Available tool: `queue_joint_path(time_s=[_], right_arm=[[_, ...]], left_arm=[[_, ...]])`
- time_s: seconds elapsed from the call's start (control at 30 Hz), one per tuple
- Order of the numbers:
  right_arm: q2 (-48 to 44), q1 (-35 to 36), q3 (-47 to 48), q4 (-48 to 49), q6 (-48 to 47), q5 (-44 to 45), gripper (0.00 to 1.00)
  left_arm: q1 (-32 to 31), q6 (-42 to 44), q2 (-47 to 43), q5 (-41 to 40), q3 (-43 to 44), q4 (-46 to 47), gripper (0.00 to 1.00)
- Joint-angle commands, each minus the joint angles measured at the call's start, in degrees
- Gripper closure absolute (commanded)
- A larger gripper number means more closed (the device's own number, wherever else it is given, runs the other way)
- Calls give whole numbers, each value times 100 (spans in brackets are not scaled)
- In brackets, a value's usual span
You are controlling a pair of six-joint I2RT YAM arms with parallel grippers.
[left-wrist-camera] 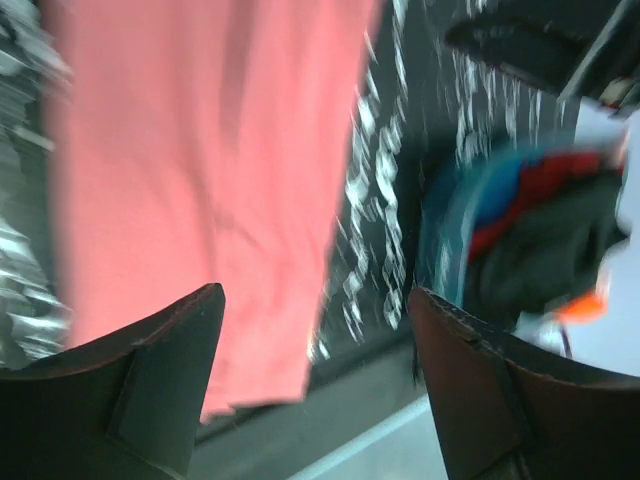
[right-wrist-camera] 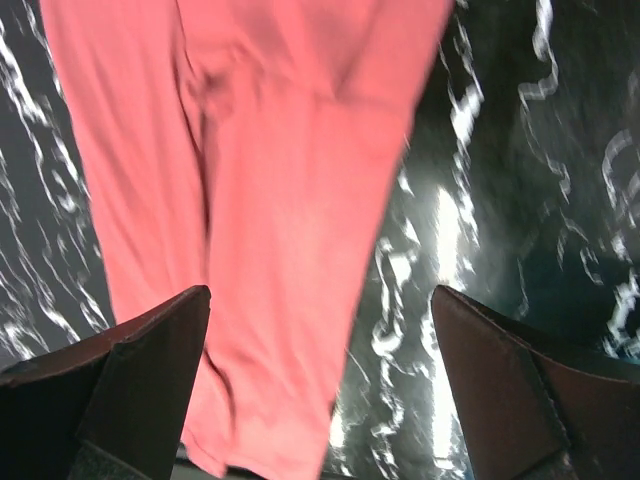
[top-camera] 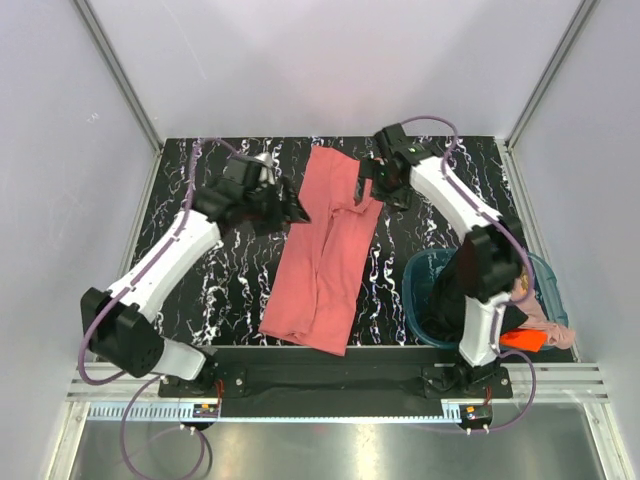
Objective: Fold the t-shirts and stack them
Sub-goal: Fold the tshirt
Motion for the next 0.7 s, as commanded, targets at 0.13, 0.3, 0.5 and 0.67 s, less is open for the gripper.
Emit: queue_joint_path(time_s=[0.13, 0.3, 0.5, 0.67], right_arm=[[1921, -9, 2950, -676, 468, 691, 0], [3029, 18, 4067, -634, 802, 930, 0], [3408, 149, 4086, 350, 487, 1334, 0], [4014, 237, 4657, 571, 47, 1194, 2]], left_arm=[[628, 1361, 783, -9, -41, 438, 30], [628, 1186, 1163, -746, -154, 509, 32], [636, 1098, 716, -1275, -1188, 657, 29], [662, 1063, -4, -1196, -2166, 781, 29]])
